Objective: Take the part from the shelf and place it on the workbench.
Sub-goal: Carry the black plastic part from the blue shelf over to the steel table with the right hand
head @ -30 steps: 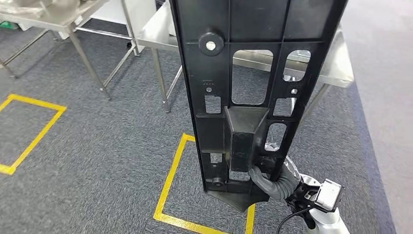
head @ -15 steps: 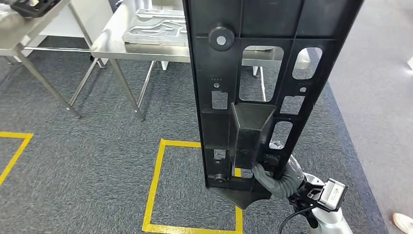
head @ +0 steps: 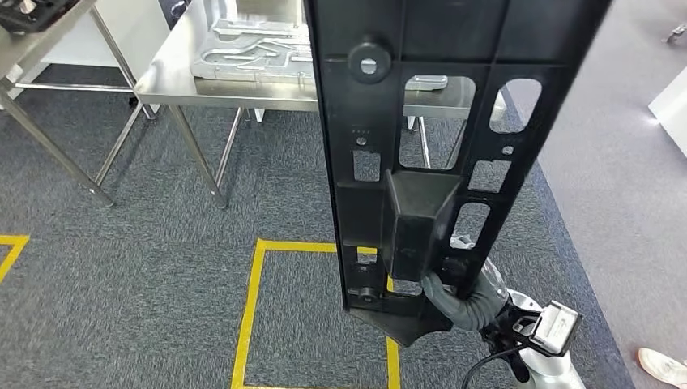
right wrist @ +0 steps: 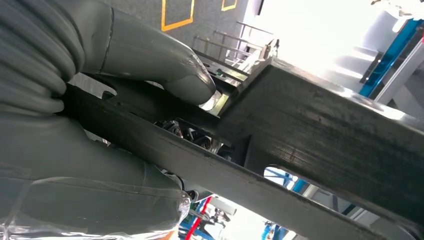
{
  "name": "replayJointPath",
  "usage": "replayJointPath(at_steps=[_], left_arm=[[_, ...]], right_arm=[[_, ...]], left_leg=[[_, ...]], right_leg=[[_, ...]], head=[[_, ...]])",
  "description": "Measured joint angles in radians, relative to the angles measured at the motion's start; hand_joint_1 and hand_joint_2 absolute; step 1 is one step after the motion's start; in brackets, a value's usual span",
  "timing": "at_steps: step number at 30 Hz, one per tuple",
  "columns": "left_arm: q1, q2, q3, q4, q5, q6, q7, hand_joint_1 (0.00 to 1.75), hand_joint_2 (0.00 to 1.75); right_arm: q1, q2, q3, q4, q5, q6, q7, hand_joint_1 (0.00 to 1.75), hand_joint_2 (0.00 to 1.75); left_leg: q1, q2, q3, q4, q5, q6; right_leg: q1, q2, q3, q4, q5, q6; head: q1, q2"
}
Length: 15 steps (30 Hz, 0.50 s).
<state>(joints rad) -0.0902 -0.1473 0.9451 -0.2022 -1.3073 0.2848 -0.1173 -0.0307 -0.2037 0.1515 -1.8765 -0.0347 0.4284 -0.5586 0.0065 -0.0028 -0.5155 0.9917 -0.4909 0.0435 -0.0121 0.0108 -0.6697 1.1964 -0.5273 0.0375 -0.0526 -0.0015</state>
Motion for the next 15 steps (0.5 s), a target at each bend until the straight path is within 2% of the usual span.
replayJointPath(at_steps=[1, 2, 3, 4, 5, 6, 7, 8, 11, 12, 13, 14, 15], left_arm=[[0.0, 0.0, 0.0, 0.0, 0.0, 0.0, 0.0, 0.0, 1.75], [0.0, 0.0, 0.0, 0.0, 0.0, -0.001, 0.0, 0.0, 1.75], [0.001, 0.0, 0.0, 0.0, 0.0, -0.002, 0.0, 0.0, 1.75], [0.001, -0.001, 0.0, 0.0, 0.0, -0.002, 0.0, 0.0, 1.75], [0.001, -0.002, 0.0, 0.0, 0.001, -0.003, 0.0, 0.0, 1.75], [0.001, -0.003, 0.0, 0.0, 0.002, -0.003, 0.0, 0.0, 1.75], [0.0, -0.003, 0.0, 0.0, 0.003, -0.003, 0.0, 0.0, 1.75], [-0.002, -0.003, 0.0, 0.0, 0.005, -0.003, 0.0, 0.0, 1.75], [-0.004, -0.003, 0.0, 0.0, 0.007, -0.003, -0.001, 0.0, 1.75], [-0.005, -0.003, 0.0, 0.0, 0.007, -0.003, -0.001, 0.0, 1.75], [-0.006, -0.003, 0.0, 0.0, 0.008, -0.003, -0.001, 0.0, 1.75], [-0.006, -0.003, 0.0, 0.0, 0.008, -0.003, -0.001, 0.0, 1.75], [-0.005, -0.003, 0.0, 0.0, 0.009, -0.003, -0.003, 0.0, 1.75]], right_arm=[[0.003, 0.0, -0.001, 0.0, 0.0, 0.0, -0.001, 1.75, 1.75], [0.007, 0.0, -0.001, 0.0, 0.0, -0.001, -0.001, 1.75, 1.75], [0.009, 0.0, -0.002, 0.0, 0.0, -0.001, -0.001, 1.75, 1.75], [0.011, 0.0, -0.002, 0.0, 0.0, -0.001, -0.001, 1.75, 1.75], [0.012, 0.0, -0.002, -0.001, 0.0, 0.0, -0.001, 1.75, 1.75], [0.012, 0.0, -0.002, 0.0, 0.0, 0.0, -0.001, 1.75, 1.75], [0.011, 0.0, -0.002, 0.0, 0.001, 0.001, -0.001, 1.75, 1.75], [0.011, 0.001, -0.001, 0.0, 0.002, 0.002, -0.001, 1.75, 1.75], [0.006, 0.002, 0.0, 0.0, 0.003, 0.003, 0.0, 1.75, 1.75], [0.004, 0.002, 0.0, -0.001, 0.003, 0.003, 0.0, 1.75, 1.75], [0.002, 0.001, 0.0, -0.001, 0.003, 0.004, 0.0, 1.75, 1.75], [0.0, 0.001, 0.0, -0.001, 0.004, 0.004, 0.0, 1.75, 1.75], [-0.002, 0.001, 0.001, 0.0, 0.005, 0.002, 0.0, 1.75, 1.75]], left_leg=[[0.0, 0.0, 0.006, 0.0, -0.006, -0.001], [0.001, 0.0, 0.015, 0.0, -0.014, -0.003], [0.002, 0.0, 0.025, 0.0, -0.022, -0.005], [0.004, 0.0, 0.039, 0.0, -0.032, -0.009], [0.005, 0.001, 0.052, 0.0, -0.043, -0.012], [0.006, 0.001, 0.066, 0.001, -0.054, -0.017], [0.006, 0.001, 0.075, 0.0, -0.064, -0.023], [0.005, 0.002, 0.081, -0.003, -0.073, -0.031], [0.005, 0.007, 0.089, 0.01, -0.071, -0.051], [0.005, 0.007, 0.078, 0.043, -0.064, -0.056], [0.007, 0.007, 0.052, 0.09, -0.064, -0.059], [0.007, 0.006, 0.013, 0.152, -0.076, -0.062], [0.007, 0.006, -0.032, 0.216, -0.101, -0.063]], right_leg=[[-0.003, -0.001, -0.041, 0.057, -0.017, 0.005], [-0.007, -0.003, -0.07, 0.087, -0.021, 0.008], [-0.009, -0.005, -0.08, 0.081, -0.007, 0.01], [-0.011, -0.008, -0.073, 0.041, 0.022, 0.01], [-0.013, -0.013, -0.052, -0.024, 0.065, 0.01], [-0.012, -0.019, -0.033, -0.086, 0.104, 0.007], [-0.009, -0.023, -0.018, -0.132, 0.128, 0.001], [-0.006, -0.025, -0.009, -0.157, 0.143, -0.006], [-0.003, -0.017, 0.007, -0.169, 0.134, -0.032], [-0.004, -0.015, 0.017, -0.174, 0.128, -0.04], [-0.004, -0.014, 0.028, -0.176, 0.122, -0.046], [-0.004, -0.014, 0.037, -0.179, 0.116, -0.052], [-0.002, -0.015, 0.046, -0.179, 0.108, -0.057]], head=[[0.0, 0.0], [0.0, 0.0], [0.0, 0.0], [0.0, 0.0], [0.0, 0.0], [0.0, 0.0], [0.0, 0.0], [0.0, 0.0], [0.001, 0.0], [0.001, 0.0], [0.001, 0.0], [0.001, 0.0], [0.0, 0.0]])
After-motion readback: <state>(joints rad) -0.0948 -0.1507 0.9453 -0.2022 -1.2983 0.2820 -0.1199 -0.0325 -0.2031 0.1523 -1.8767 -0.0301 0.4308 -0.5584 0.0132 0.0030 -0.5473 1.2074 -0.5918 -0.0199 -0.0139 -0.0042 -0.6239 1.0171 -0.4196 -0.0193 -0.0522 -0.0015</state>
